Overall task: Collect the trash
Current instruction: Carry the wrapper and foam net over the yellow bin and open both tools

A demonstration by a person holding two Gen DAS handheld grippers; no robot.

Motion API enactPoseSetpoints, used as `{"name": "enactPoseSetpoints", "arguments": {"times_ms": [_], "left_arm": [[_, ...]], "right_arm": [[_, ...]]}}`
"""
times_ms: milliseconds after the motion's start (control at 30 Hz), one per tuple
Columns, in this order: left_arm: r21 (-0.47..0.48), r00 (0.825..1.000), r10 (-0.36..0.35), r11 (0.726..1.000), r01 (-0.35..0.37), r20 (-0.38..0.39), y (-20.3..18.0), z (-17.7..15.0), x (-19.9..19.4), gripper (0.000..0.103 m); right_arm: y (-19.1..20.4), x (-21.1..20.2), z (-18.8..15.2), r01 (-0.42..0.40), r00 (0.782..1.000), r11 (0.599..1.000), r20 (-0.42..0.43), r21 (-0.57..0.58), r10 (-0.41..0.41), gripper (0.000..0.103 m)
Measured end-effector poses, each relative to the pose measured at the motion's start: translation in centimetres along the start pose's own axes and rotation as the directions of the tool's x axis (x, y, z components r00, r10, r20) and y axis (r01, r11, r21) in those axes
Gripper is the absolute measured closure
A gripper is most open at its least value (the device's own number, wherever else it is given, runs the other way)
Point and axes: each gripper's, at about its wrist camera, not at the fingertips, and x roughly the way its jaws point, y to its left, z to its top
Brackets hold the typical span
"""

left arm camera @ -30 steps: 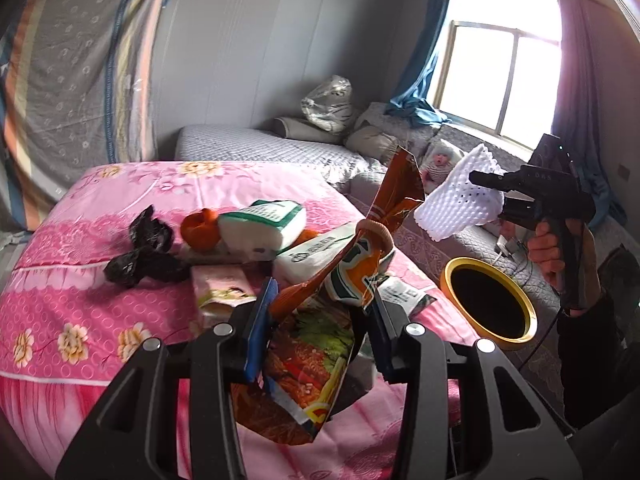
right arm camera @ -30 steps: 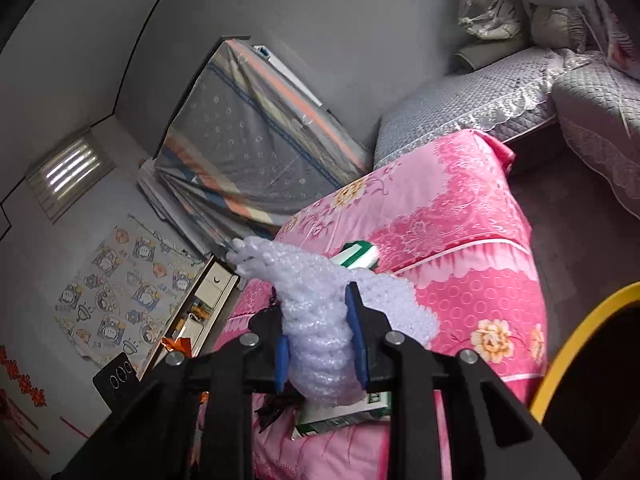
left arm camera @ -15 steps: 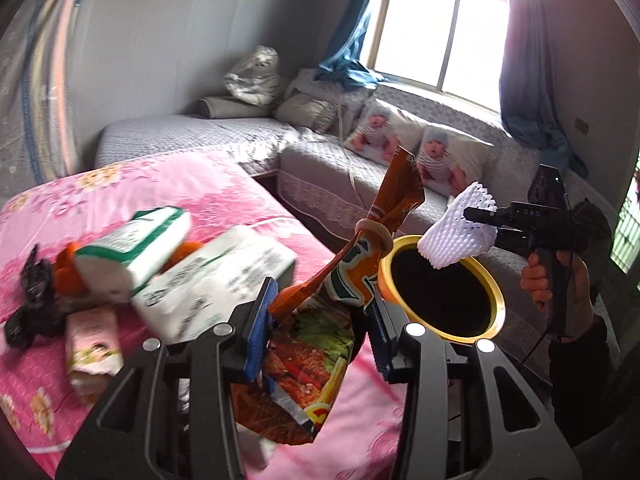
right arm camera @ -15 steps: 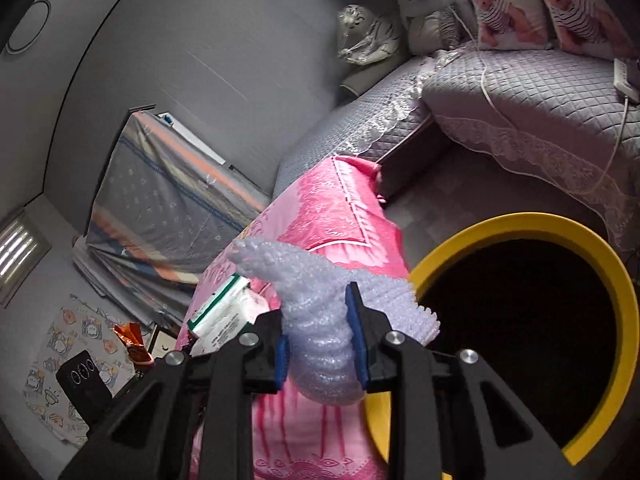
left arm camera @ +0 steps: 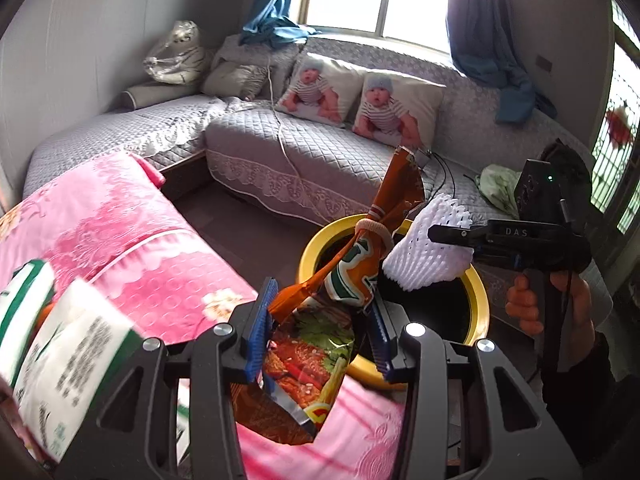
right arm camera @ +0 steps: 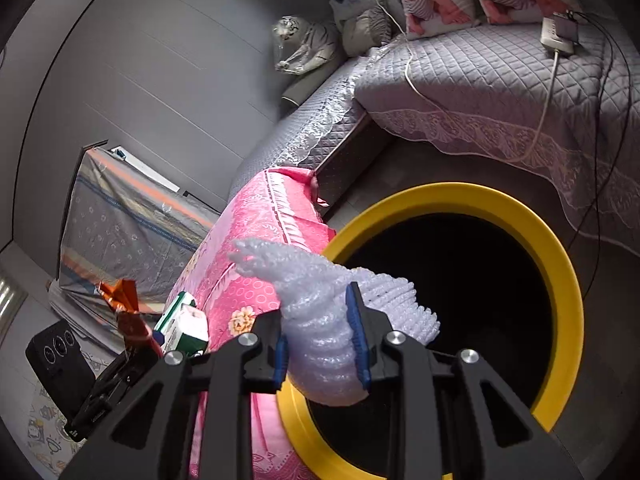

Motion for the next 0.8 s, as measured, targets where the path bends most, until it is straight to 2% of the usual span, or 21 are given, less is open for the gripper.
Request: {"name": "enactPoseSetpoints", "arguments": {"times_ms": [300,500,567,633,667,733,800], "left_arm": [[-0.033,0.995,-0.046,0.999,0.043,-0.093,-2.2,1.6,7.9,0.062],[-0.032,0.991,-0.039,0.999,0.035,-0.130,-3.1,1.8,10.7,0.061],[-0.032,0.991,-0.035,0.999,0.031,-0.131,-3.4,1.6,11.0,0.060],[-0.038,0.992,-0.032,0.999,0.027,-0.125,-3.3,1.7,11.1,0.048],[-0.048,0.993,-0.026,0.999,0.020,-0.117,-3.1,1.7,10.9,0.038],[-0.065,0.994,-0.026,0.998,0.019,-0.108,-2.7,1.5,10.3,0.033],[-0.088,0.995,-0.026,0.996,0.017,-0.101,-2.4,1.3,9.9,0.024]], "right_arm": [[-2.6,-0.8,-0.1,0.037,0.999,0.997,0.012,0.064,-0.038,0.077],[-3.6,-1.0,-0.2,0.052,0.998,0.995,0.015,0.084,-0.054,0.076],[-3.7,-1.3,-0.2,0.043,0.999,0.995,0.021,0.088,-0.045,0.070],[-3.6,-1.7,-0.2,0.053,0.998,0.995,0.036,0.088,-0.057,0.066],[-3.7,-1.9,-0.2,0.060,0.997,0.994,0.044,0.087,-0.064,0.062],[-3.7,-2.4,0.0,0.071,0.995,0.993,0.058,0.098,-0.077,0.056],[-3.9,-2.7,0.2,0.068,0.995,0.992,0.069,0.110,-0.076,0.056]]}}
